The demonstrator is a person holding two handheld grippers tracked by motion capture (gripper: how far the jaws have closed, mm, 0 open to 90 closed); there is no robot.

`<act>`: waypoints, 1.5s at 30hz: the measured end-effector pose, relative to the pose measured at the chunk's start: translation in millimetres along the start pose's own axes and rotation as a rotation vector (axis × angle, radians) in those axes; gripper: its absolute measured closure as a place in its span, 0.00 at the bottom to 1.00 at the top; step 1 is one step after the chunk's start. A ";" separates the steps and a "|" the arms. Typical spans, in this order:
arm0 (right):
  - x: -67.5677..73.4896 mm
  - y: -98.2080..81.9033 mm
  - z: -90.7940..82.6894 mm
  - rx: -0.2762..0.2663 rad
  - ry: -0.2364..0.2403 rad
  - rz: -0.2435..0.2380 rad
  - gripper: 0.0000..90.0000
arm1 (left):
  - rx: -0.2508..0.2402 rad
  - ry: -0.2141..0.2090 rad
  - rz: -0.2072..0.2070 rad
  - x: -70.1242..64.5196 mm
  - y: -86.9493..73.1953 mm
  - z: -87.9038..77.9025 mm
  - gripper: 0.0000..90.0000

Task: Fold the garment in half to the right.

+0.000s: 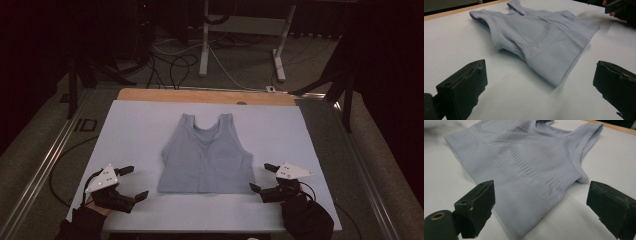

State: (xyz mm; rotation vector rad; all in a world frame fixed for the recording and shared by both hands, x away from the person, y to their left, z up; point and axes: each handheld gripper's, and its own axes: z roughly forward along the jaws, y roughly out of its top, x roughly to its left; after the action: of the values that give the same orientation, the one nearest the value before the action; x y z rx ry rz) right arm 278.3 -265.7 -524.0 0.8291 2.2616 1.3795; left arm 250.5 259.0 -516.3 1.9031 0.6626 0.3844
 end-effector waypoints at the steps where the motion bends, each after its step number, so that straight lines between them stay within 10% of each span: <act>1: 0.1 0.0 0.5 0.003 0.000 -0.010 0.09 | 0.000 -0.001 0.000 0.0 0.0 -0.1 0.00; 27: 4.4 3.1 4.1 0.024 -0.025 -0.041 0.09 | 0.008 0.005 0.015 -1.8 4.2 0.5 0.00; 45: 4.4 55.2 0.5 -0.010 -0.032 -0.065 0.09 | 0.006 -0.020 0.063 -4.6 38.9 2.8 0.00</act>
State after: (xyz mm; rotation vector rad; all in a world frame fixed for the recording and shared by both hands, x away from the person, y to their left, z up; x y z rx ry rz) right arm 291.5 -243.2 -475.1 0.7618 2.2352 1.3378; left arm 258.9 242.1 -481.9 1.9350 0.5922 0.4029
